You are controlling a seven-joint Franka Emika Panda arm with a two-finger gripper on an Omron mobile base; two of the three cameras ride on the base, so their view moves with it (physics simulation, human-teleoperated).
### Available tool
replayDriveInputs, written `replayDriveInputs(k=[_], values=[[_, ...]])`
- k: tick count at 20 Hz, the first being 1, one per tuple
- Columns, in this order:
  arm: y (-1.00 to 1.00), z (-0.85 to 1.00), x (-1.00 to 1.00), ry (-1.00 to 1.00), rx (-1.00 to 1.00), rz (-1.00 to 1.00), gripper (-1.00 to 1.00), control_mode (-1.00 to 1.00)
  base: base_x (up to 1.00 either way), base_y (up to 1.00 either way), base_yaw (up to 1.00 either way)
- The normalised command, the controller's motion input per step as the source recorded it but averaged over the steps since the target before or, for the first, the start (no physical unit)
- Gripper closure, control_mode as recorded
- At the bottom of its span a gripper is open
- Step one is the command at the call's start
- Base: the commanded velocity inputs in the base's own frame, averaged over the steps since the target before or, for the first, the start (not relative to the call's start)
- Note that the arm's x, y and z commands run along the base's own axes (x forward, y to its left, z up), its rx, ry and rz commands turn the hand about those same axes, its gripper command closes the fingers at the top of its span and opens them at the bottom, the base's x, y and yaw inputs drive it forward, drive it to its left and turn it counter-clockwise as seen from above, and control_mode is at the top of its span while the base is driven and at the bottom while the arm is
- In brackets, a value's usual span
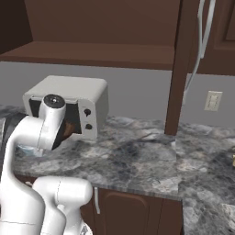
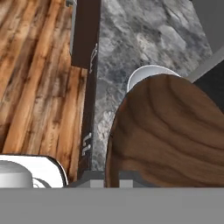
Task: Pick up the bowls on the counter and stack them on top of one another in the open cabinet. Place the smaller bowl on top of the larger bowl.
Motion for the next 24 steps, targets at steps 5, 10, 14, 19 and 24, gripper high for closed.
replayDriveInputs(k=[5, 10, 14, 19, 24], values=[[0.66, 0.01, -0.25, 0.00, -0.06, 0.27, 1.00, -1.00, 0.00, 0.00, 0.00], [0.10, 0.03, -0.10, -0.05, 0.00, 0.07, 1.00, -1.00, 0.00, 0.00, 0.00], [0.15, -0.04, 0.09, 0.00, 0.00, 0.00, 1.00, -1.00, 0.00, 0.00, 0.00], [0.44, -0.21, 0.31, 0.00, -0.02, 0.00, 1.00, -1.00, 0.00, 0.00, 0.00], [0.29, -0.27, 0.39, 0.00, -0.02, 0.00, 1.00, -1.00, 0.00, 0.00, 0.00]])
